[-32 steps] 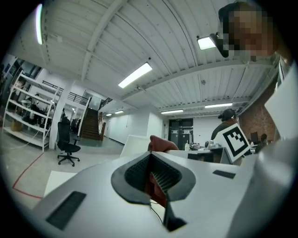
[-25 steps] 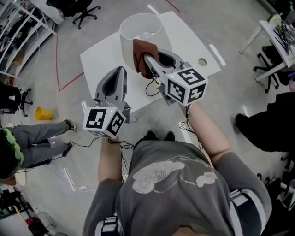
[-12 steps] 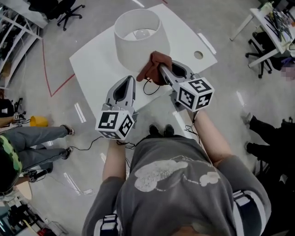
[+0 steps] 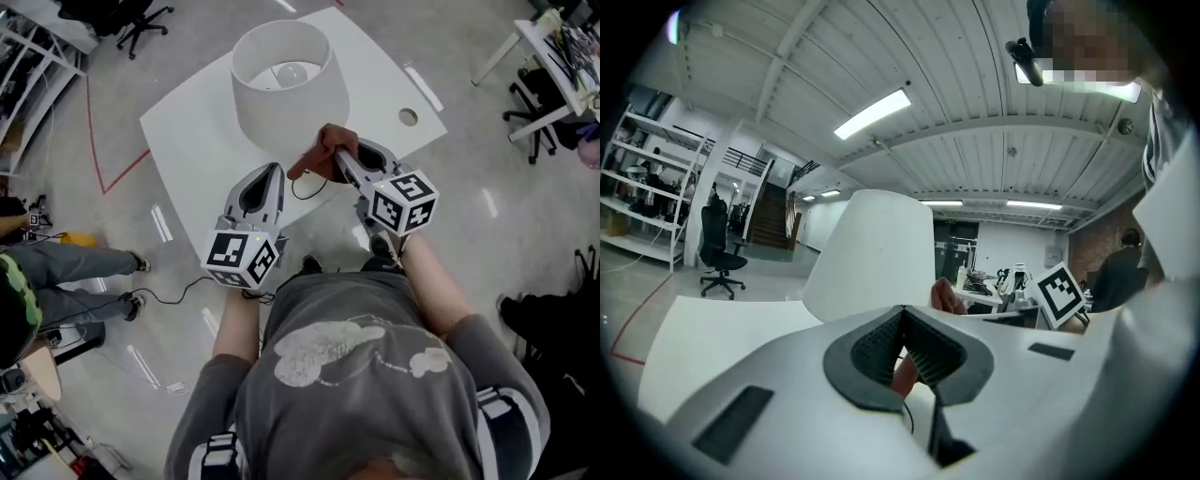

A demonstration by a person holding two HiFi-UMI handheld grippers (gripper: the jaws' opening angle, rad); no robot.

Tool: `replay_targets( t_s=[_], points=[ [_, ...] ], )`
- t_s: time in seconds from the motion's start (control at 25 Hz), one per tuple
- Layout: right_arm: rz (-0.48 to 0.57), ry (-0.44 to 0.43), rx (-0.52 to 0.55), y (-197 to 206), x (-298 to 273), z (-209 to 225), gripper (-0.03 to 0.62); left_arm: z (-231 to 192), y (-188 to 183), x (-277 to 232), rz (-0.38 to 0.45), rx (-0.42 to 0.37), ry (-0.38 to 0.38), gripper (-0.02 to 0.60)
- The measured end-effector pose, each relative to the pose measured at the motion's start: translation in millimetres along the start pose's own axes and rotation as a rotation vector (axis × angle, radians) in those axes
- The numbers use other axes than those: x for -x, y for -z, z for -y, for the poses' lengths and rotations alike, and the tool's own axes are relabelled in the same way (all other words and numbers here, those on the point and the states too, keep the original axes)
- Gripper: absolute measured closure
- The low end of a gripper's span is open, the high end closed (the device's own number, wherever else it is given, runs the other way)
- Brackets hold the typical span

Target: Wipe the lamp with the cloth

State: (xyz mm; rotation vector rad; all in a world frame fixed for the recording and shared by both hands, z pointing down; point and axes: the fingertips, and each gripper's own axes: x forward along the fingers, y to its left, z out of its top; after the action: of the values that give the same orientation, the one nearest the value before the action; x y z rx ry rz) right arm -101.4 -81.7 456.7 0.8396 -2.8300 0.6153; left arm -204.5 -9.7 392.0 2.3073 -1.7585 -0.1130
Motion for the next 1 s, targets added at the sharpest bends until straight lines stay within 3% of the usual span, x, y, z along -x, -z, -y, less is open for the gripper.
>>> replay_targets(
  t_s=[0.16, 0.28, 0.72, 0.84, 1.0],
  points=[
    [-0.059, -0.054, -0.002, 13, 10, 22, 0.503, 10, 4, -11, 0.015, 0.004, -0.082, 0.574],
    [-0.056, -0.181, 0.002, -3, 22, 29, 0.503, 27, 10, -22, 0.028, 0.004, -0.161, 0.574],
    [0.164, -0.564, 0.172, -141, 45, -10, 0.503, 74, -61, -15, 0.209, -0.093, -0.366, 0.574],
    [0.165, -0.602, 0.211, -156, 44, -7, 0.503, 96, -64, -22, 0.231, -0.107, -0.415, 0.574],
    [0.122, -0.625, 0.213, -149, 36, -16, 0.503, 111, -65, -7, 0.257, -0.11, -0.465, 0.574]
  ],
)
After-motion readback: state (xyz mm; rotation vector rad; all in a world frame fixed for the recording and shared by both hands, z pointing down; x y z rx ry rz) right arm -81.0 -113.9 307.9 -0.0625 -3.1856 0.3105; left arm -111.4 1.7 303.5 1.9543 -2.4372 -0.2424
